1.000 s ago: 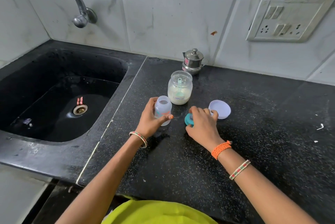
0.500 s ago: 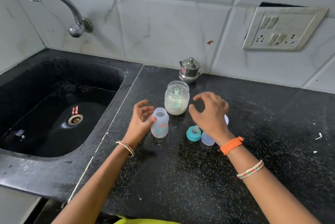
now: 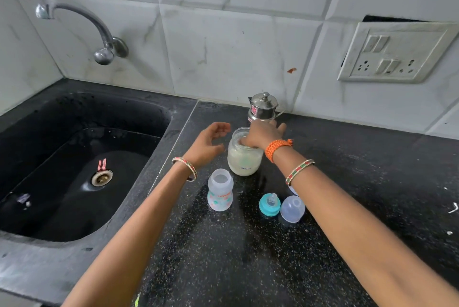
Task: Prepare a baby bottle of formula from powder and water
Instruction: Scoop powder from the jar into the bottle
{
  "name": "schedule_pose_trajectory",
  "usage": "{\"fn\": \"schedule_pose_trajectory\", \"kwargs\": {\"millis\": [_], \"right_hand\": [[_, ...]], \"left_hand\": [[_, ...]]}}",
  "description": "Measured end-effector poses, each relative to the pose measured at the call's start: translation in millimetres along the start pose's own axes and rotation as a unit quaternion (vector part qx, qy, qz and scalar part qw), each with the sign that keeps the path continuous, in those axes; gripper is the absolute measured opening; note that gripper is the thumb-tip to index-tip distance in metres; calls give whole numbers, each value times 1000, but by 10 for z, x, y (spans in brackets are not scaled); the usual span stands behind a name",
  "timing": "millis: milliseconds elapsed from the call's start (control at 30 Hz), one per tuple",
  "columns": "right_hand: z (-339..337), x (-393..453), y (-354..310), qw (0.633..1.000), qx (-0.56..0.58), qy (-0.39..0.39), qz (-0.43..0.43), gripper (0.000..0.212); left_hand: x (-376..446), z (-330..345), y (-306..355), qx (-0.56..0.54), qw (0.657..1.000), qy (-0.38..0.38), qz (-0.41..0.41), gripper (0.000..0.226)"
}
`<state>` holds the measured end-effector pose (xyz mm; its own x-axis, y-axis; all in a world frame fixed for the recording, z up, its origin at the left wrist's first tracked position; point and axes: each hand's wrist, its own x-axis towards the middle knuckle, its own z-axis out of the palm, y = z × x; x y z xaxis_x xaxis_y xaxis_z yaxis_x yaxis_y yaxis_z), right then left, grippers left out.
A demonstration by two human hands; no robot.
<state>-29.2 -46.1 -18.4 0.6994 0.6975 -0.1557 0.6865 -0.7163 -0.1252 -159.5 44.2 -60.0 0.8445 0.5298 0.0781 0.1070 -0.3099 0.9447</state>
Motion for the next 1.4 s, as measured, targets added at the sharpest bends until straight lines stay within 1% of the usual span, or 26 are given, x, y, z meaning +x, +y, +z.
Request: {"fn": "schedule_pose_trajectory", "kwargs": {"millis": [100,267,400,467,533,600,733,800,1000,1200,1300,1400], "right_hand": [[89,-10,-65,999,17,50,12,34],[110,-11,-45,994,64,83,20,30],[57,-51,52,996,61,63,2,37],[-19,-80,121,998,45,46,-3,41],[-101,-103,174,999,36,35,-9,41],[-163,-121,193,997,57,46,-11,34],[-156,-144,162,985,108,130,-20,11],[-106,-150,134,982,111,152,-22,7],[-6,-116,76,983,133,122,-11,10],[-73,-133,88,982,188,33,14,22],[-101,-143,146,977,208,34,32,21],[-132,-171,228,970,231,59,40,19]], "left_hand": [[75,46,19,18,999,-42,-6,56],[75,90,49,19,997,-66,-26,63],[71,85,64,48,993,-103,-39,72],[80,69,42,60,993,-95,-44,70],[77,53,23,46,994,-83,-50,68],[61,48,9,31,994,-85,-55,67],[-2,67,-39,21,995,-81,-49,65],[-51,64,-111,6,997,-64,-45,62],[-228,-24,-345,-28,997,-15,-65,57],[-322,-102,-492,-40,996,5,-82,53],[-334,-96,-495,-39,996,7,-81,53],[-332,-85,-473,-45,996,6,-77,53]]}}
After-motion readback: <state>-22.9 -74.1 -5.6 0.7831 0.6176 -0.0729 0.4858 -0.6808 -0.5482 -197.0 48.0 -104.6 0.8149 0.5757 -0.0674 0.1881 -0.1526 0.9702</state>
